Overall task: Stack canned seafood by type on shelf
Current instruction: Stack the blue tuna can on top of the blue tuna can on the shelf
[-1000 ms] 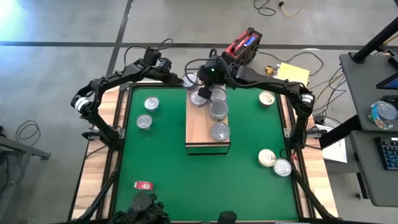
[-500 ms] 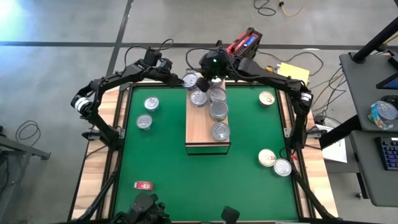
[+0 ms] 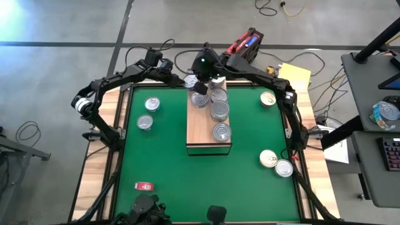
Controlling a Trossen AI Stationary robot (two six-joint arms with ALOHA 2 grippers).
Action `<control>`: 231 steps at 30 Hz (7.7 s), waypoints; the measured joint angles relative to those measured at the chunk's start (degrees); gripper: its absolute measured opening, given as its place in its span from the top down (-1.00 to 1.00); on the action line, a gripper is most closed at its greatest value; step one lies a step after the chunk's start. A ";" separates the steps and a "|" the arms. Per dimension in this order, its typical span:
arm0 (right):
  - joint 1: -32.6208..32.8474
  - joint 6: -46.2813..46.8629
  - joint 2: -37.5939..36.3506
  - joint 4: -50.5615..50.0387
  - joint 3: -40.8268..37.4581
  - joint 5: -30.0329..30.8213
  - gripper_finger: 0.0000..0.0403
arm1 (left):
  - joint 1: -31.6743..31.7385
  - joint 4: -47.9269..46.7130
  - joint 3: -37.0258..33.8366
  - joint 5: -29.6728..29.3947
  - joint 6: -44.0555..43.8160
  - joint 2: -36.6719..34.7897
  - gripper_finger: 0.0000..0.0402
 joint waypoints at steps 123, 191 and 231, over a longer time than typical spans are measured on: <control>1.05 -5.58 3.82 10.51 -7.32 -1.71 0.94 | -0.57 42.46 -19.15 8.71 -27.77 0.37 -0.31; 1.20 -3.45 -12.40 2.87 -6.61 1.34 0.94 | 1.26 57.30 -18.64 16.86 -40.40 -6.79 0.38; 26.51 10.77 -48.61 68.91 -78.52 18.92 0.94 | -23.64 53.10 -31.26 -6.15 -15.35 -26.12 0.36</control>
